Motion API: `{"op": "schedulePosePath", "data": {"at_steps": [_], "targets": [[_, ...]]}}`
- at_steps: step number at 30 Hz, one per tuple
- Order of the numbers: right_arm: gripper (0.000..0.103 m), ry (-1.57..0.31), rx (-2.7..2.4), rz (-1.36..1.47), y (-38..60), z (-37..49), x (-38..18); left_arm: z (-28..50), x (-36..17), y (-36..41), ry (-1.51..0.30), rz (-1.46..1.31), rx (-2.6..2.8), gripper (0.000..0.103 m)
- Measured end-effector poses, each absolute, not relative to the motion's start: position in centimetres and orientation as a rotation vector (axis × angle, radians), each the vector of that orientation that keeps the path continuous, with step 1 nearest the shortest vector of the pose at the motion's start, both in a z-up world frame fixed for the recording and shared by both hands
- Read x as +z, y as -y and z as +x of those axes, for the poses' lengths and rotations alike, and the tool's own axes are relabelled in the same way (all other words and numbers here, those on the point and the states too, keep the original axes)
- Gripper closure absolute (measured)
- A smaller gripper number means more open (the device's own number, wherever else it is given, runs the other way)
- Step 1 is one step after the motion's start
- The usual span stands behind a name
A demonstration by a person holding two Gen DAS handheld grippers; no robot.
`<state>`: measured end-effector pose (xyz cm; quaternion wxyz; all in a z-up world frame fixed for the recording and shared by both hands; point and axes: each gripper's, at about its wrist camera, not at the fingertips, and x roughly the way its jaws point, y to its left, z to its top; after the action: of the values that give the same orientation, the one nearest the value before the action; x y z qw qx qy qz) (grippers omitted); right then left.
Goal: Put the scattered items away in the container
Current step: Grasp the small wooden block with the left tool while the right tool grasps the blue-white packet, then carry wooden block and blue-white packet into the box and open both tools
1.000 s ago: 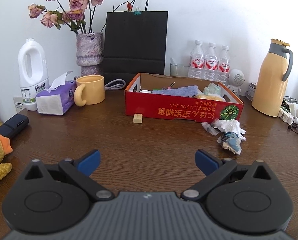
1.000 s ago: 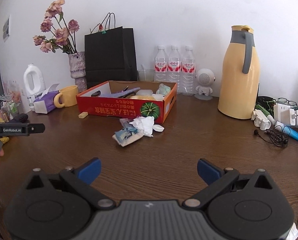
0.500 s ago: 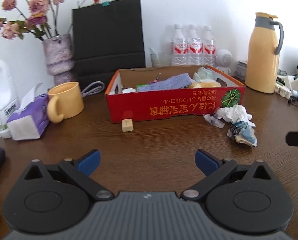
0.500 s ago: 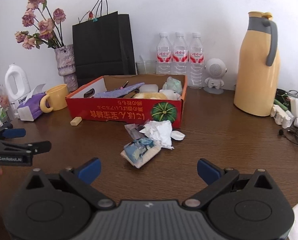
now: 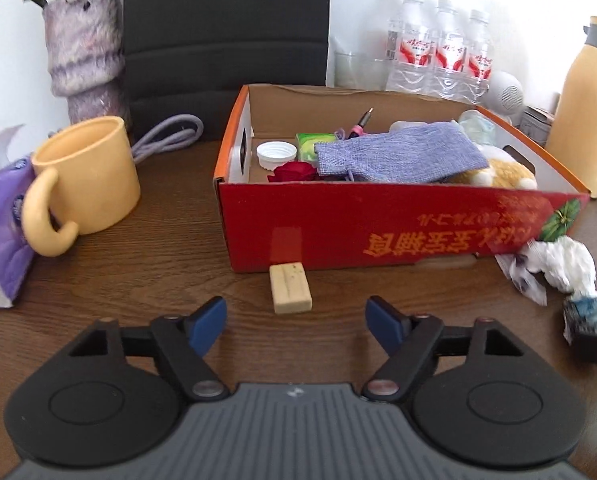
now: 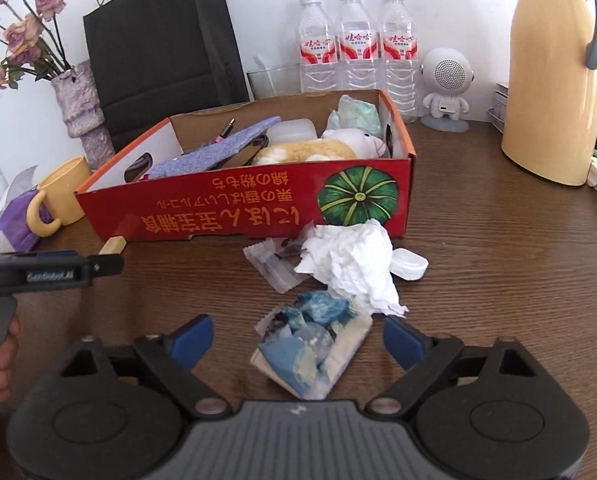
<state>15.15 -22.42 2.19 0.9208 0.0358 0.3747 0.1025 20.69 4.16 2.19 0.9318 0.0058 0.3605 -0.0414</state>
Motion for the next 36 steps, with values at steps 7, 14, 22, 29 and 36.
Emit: {"op": "schedulePosePath", "data": {"at_steps": [7, 14, 22, 29, 36], "targets": [[0.084, -0.773, 0.201, 0.041, 22.0, 14.7, 2.2, 22.1, 2.0, -4.0, -0.739, -0.005, -0.098, 0.081], [0.086, -0.692, 0.276, 0.027, 21.2, 11.6, 4.0, 18.6, 2.9, -3.6, -0.695, -0.062, -0.081, 0.082], [0.086, -0.624, 0.327, 0.036, 21.1, 7.2, 6.0, 9.4, 5.6, -0.6, -0.578, -0.069, -0.089, 0.082], [0.086, -0.561, 0.305, 0.079, 21.8, 1.0, 6.8, 2.6, 6.5, 1.9, -0.541, -0.043, -0.143, 0.082], [0.086, -0.499, 0.286, 0.072, 23.0, -4.2, 7.8, -1.8, 7.9, 4.0, -0.493, -0.003, -0.202, 0.082]]}}
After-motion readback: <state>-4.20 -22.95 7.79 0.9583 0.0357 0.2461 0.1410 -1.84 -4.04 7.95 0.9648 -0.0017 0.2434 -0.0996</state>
